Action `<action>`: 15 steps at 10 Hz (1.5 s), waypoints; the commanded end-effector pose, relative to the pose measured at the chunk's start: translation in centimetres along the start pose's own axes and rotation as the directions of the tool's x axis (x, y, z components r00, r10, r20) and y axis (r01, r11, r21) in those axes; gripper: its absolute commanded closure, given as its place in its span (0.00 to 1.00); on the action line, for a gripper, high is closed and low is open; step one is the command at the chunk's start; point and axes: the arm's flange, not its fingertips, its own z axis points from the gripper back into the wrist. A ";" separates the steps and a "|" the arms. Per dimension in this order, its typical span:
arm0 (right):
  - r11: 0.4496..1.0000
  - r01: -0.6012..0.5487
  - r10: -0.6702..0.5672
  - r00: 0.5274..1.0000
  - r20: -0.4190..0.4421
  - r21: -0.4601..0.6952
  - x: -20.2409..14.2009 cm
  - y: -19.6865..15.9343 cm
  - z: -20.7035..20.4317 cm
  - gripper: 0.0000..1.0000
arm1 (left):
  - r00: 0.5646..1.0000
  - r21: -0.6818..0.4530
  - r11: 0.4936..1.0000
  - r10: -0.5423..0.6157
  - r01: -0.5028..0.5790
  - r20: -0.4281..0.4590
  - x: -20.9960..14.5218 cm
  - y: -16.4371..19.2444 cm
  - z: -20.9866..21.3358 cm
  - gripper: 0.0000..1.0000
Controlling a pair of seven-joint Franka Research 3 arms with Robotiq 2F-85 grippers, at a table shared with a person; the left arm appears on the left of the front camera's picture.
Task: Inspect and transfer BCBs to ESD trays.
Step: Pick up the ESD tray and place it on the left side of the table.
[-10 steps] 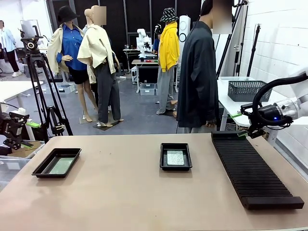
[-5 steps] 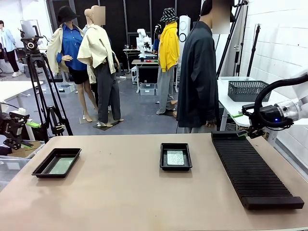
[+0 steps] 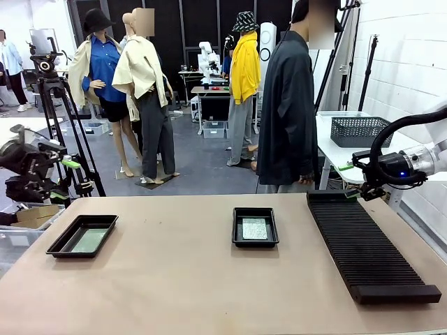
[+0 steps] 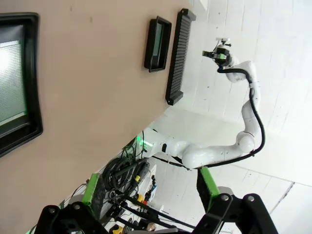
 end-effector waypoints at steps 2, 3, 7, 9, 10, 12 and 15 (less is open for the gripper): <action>1.000 0.016 -0.016 1.000 0.007 -0.007 0.1 0.1 -0.2 0.00 | 0.986 0.074 0.996 0.029 -0.042 0.167 -1.7 -2.5 -6.3 0.00; 1.000 0.016 -0.016 1.000 0.007 -0.007 0.1 0.1 -0.2 0.00 | 0.976 0.088 0.995 0.025 -0.045 0.216 -2.2 -3.7 -9.0 0.00; 1.000 0.016 -0.016 1.000 0.007 -0.007 0.1 0.1 -0.2 0.00 | 0.975 0.131 0.990 -0.077 0.050 0.210 -3.3 -8.0 -17.7 0.00; 1.000 0.016 -0.016 1.000 0.007 -0.007 0.1 0.1 -0.2 0.00 | 0.974 0.196 0.978 -0.112 0.073 0.199 -2.6 -10.2 -21.5 0.00; 1.000 0.016 -0.016 1.000 0.007 -0.007 0.1 0.1 -0.2 0.00 | 0.974 0.226 0.971 -0.127 0.083 0.188 -2.1 -11.1 -23.2 0.00; 1.000 0.016 -0.016 1.000 0.007 -0.007 0.1 0.1 -0.2 0.00 | 0.977 0.302 0.949 -0.145 0.093 0.156 -1.0 -12.7 -27.4 0.00; 1.000 0.016 -0.016 1.000 0.007 -0.007 0.1 0.1 -0.2 0.00 | 0.975 0.400 0.909 -0.183 0.119 0.127 0.9 -14.3 -33.4 0.00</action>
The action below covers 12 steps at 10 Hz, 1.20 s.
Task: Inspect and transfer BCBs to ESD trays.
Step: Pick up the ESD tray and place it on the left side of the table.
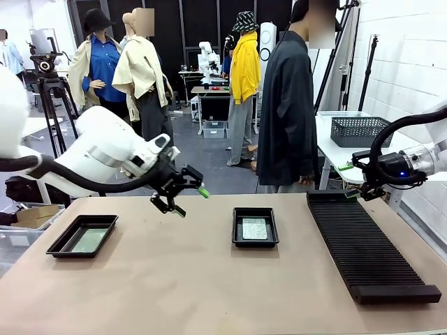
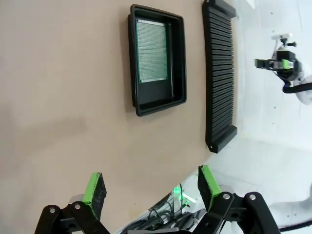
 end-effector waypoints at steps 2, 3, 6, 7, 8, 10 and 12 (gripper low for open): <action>1.000 0.016 -0.016 1.000 0.007 -0.006 0.1 0.1 -0.2 0.00 | 1.000 0.104 0.994 0.017 -0.016 -0.013 2.9 -2.1 -3.9 0.00; 1.000 0.016 -0.016 1.000 0.007 -0.006 0.1 0.1 -0.2 0.00 | 1.000 0.124 0.992 0.014 -0.012 -0.014 3.2 -2.7 -5.4 0.00; 1.000 0.016 -0.016 1.000 0.007 -0.006 0.1 0.1 -0.2 0.00 | 1.000 0.213 0.977 -0.004 0.003 0.001 4.2 -4.2 -9.6 0.00; 1.000 0.016 -0.016 1.000 0.007 -0.006 0.1 0.1 -0.2 0.00 | 1.000 0.236 0.972 -0.012 0.012 -0.001 4.4 -4.7 -10.8 0.00; 1.000 0.016 -0.016 1.000 0.007 -0.006 0.1 0.1 -0.2 0.00 | 1.000 0.260 0.965 -0.025 0.021 0.010 4.8 -5.0 -12.0 0.00; 1.000 0.016 -0.016 1.000 0.007 -0.006 0.1 0.1 -0.2 0.00 | 1.000 0.298 0.954 -0.029 0.027 0.003 5.3 -5.5 -14.3 0.00; 1.000 0.016 -0.016 1.000 0.007 -0.006 0.1 0.1 -0.2 0.00 | 0.999 0.335 0.942 -0.042 0.033 0.021 6.3 -5.7 -15.9 0.00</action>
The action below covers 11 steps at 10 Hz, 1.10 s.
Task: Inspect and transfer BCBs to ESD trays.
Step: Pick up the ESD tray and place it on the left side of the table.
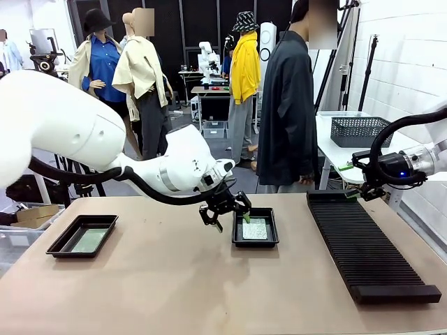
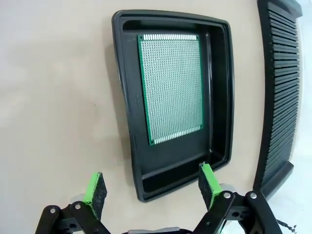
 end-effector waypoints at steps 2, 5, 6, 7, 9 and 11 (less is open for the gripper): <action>1.000 0.016 -0.016 1.000 0.007 -0.006 0.1 0.2 -0.2 0.00 | 0.998 0.073 0.997 0.023 -0.027 0.050 2.7 -1.1 -1.8 0.00; 1.000 0.016 -0.016 1.000 0.007 -0.006 0.1 0.2 -0.2 0.00 | 0.999 0.093 0.995 0.022 -0.027 0.047 3.3 -1.3 -2.5 0.00; 1.000 0.016 -0.016 1.000 0.007 -0.006 0.1 0.2 -0.2 0.00 | 0.999 0.092 0.996 0.011 -0.014 0.038 3.3 -1.3 -2.3 0.09; 1.000 0.016 -0.016 1.000 0.007 -0.006 0.1 0.2 -0.2 0.00 | 0.999 0.093 0.996 0.008 -0.011 0.034 3.3 -1.3 -2.3 0.21; 1.000 0.016 -0.016 1.000 0.007 -0.006 0.1 0.2 -0.2 0.00 | 1.000 0.101 0.995 -0.003 0.000 0.024 3.3 -1.3 -2.5 0.58; 1.000 0.016 -0.016 1.000 0.007 -0.006 0.1 0.2 -0.2 0.00 | 1.000 0.107 0.994 0.006 -0.008 0.016 3.4 -0.9 -2.4 0.97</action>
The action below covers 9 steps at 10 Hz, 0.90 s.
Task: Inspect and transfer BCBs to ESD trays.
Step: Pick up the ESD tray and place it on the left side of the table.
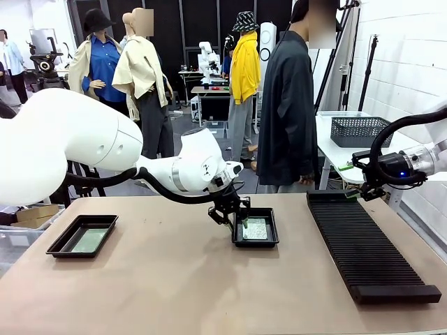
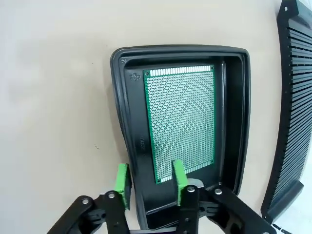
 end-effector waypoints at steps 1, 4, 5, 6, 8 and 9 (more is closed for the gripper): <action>1.000 0.016 -0.016 1.000 0.007 -0.006 0.1 0.2 -0.2 0.00 | 1.000 0.047 0.999 0.016 -0.016 -0.003 0.8 0.3 0.1 1.00; 1.000 0.016 -0.016 1.000 0.007 -0.006 0.1 0.2 -0.2 0.00 | 0.995 0.077 0.996 -0.027 0.034 -0.098 0.5 0.9 0.9 1.00; 1.000 0.016 -0.016 1.000 0.007 -0.006 0.1 0.2 -0.2 0.00 | 0.992 0.070 0.997 -0.030 0.039 -0.126 0.4 0.9 1.2 1.00; 1.000 0.016 -0.016 1.000 0.007 -0.006 0.1 0.2 -0.2 0.00 | 0.999 0.044 0.999 -0.002 0.004 -0.052 0.1 1.2 -0.1 1.00; 1.000 0.016 -0.016 1.000 0.007 -0.006 0.1 0.2 -0.2 0.00 | 0.999 0.044 0.999 -0.002 0.004 -0.052 0.1 1.2 -0.1 1.00; 1.000 0.016 -0.016 1.000 0.007 -0.006 0.1 0.2 -0.2 0.00 | 0.999 0.044 0.999 -0.002 0.004 -0.052 0.1 1.2 -0.1 1.00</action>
